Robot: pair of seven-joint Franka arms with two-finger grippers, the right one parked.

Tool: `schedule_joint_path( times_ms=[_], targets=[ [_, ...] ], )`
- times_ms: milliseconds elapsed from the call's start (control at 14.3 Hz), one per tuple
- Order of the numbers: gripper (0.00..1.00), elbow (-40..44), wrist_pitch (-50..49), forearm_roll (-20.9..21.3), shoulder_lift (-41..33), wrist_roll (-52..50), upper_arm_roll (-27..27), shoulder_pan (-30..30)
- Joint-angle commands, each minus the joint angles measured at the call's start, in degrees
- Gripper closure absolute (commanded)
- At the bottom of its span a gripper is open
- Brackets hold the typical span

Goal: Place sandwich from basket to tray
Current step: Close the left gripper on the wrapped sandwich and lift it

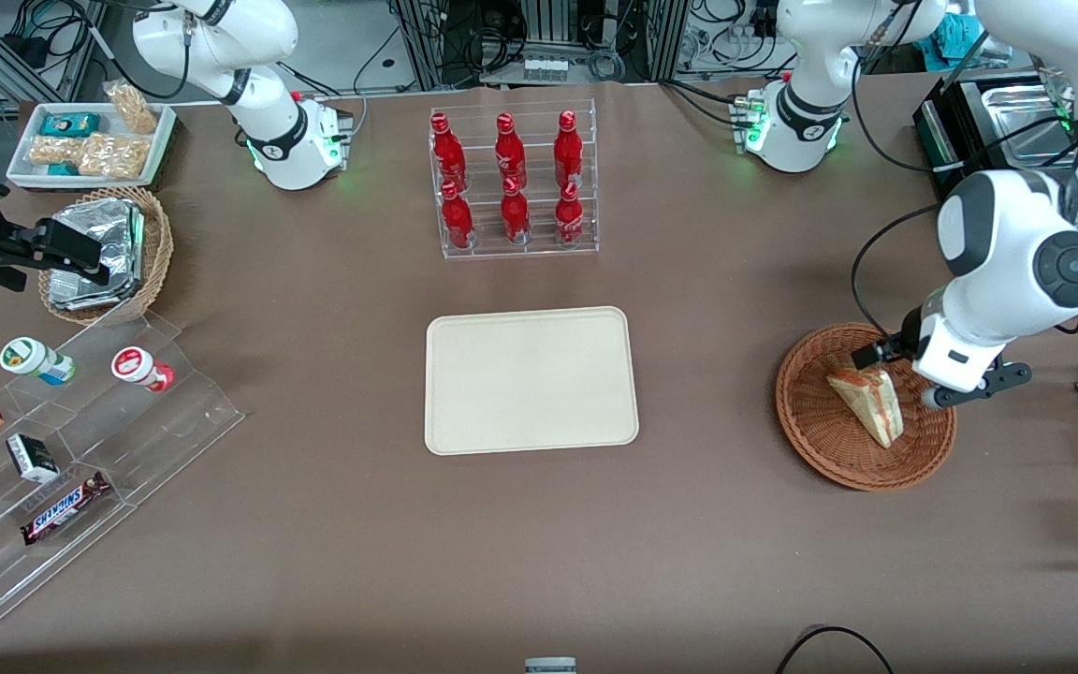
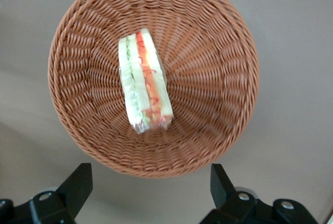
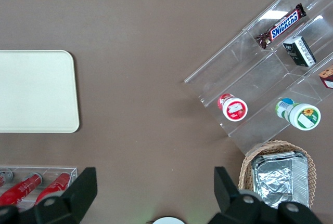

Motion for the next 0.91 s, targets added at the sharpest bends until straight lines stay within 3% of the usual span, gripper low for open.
schedule_joint_path(
  times_ms=[0,628,698,837],
  targets=[
    [0.0,0.3,2.4,0.2,2.2,-9.1,1.1,-0.4],
    [0.0,0.5,9.4,-0.1,9.9,-10.0,3.3,-0.4],
    [0.12,0.5,9.4,-0.1,10.6,-10.0,3.5,-0.5],
    [0.67,0.3,9.0,0.1,10.6,-10.0,3.6,-0.5]
  ],
)
